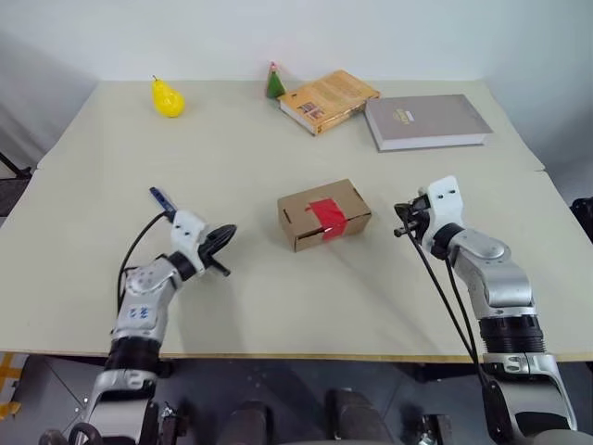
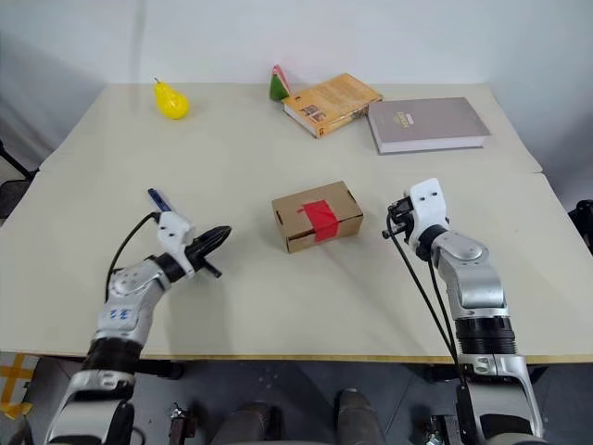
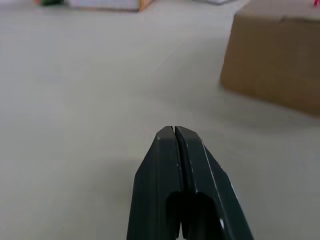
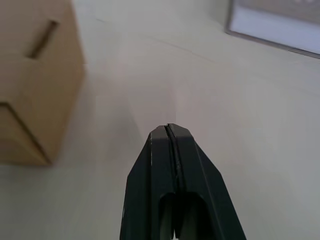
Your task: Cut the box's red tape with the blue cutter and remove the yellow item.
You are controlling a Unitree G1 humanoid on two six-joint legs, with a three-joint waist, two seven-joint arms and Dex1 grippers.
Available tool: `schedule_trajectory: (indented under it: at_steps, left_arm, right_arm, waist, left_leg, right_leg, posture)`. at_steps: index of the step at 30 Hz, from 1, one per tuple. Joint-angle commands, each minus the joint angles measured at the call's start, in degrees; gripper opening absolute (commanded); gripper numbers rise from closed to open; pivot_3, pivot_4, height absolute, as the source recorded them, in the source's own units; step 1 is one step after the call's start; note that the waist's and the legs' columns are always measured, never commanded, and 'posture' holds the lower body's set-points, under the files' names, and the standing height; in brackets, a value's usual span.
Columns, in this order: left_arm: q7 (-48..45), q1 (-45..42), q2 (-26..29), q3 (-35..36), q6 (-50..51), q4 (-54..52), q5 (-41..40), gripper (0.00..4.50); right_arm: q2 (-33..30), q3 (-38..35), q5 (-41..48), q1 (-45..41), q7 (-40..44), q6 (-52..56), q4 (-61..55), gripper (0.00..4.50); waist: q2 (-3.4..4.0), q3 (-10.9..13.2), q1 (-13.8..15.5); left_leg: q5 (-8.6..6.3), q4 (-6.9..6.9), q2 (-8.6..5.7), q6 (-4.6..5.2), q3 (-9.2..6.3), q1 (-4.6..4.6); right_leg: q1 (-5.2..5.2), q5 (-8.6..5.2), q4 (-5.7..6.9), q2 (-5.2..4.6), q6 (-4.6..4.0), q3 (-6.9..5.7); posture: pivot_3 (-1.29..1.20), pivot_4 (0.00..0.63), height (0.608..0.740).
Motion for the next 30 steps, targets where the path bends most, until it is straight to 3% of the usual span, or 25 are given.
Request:
schedule_trajectory:
  at_steps: [1,6,13,20,24,27,30]
  left_arm:
    - [0.1,-5.8,-1.7,-0.6,-3.7,8.4,1.3,0.04]
    - [-2.8,-14.0,-5.2,-2.4,-7.4,19.8,3.0,0.04]
    - [-9.8,-22.5,-8.1,-4.1,-9.4,31.3,4.6,0.04]
    - [-23.8,-16.3,-8.3,-7.2,-3.9,20.0,2.9,0.04]
    - [-27.9,-7.8,-5.9,-10.0,4.2,4.3,1.9,0.04]
    - [-27.5,-3.2,-3.9,-10.9,8.2,-3.6,1.9,0.04]
    - [-23.3,-2.8,-3.4,-9.2,8.5,-4.1,2.0,0.04]
  right_arm:
    - [0.6,0.1,0.3,0.1,-0.3,0.5,-2.4,0.0]
    - [2.7,3.1,-2.8,-5.4,0.2,-6.1,7.3,0.0]
    - [5.5,7.6,-2.1,-14.6,7.6,-4.0,14.4,0.0]
    - [5.8,10.2,-2.6,-18.6,13.7,-4.4,16.4,0.0]
    - [7.6,10.5,-3.8,-22.2,13.6,-8.2,21.5,0.0]
    - [8.4,8.9,-4.7,-24.6,10.8,-12.4,23.8,0.0]
    - [7.3,5.8,-4.3,-26.1,7.3,-12.8,22.6,0.0]
  waist:
    - [-0.03,0.0,-0.3]
    - [-0.07,0.0,-0.7]
    - [-0.15,0.1,-1.0]
    - [-0.14,0.1,-1.0]
    - [-0.13,0.1,-1.5]
    - [-0.12,0.1,-2.1]
    - [-0.12,0.1,-2.0]
  left_leg:
    - [0.0,0.07,-0.01,0.0,0.0,-0.26]
    - [0.08,0.26,-0.36,0.14,0.23,-0.57]
    - [0.1,0.58,-0.42,0.21,0.46,-0.52]
    - [0.09,0.58,-0.47,0.23,0.45,-0.54]
    - [0.09,0.6,-0.46,0.24,0.45,-0.54]
    - [0.09,0.6,-0.43,0.23,0.4,-0.53]
    - [0.09,0.7,-0.43,0.23,0.33,-0.53]
  right_leg:
    - [-0.22,0.02,0.04,-0.02,0.03,-0.21]
    - [-0.67,0.07,0.37,-0.34,0.14,-0.64]
    - [-0.69,0.12,0.63,-0.6,0.23,-0.64]
    - [-0.73,0.13,0.64,-0.73,0.25,-0.66]
    - [-0.74,0.14,0.66,-0.76,0.26,-0.61]
    - [-0.73,0.14,0.71,-0.77,0.26,-0.52]
    - [-0.71,0.14,0.73,-0.78,0.26,-0.51]
  posture:
    - [0.0,0.15,0.74]
    - [0.0,0.15,0.74]
    - [0.0,0.15,0.74]
    - [0.0,0.15,0.74]
    - [0.0,0.15,0.74]
    - [0.0,0.15,0.74]
    - [0.0,0.15,0.74]
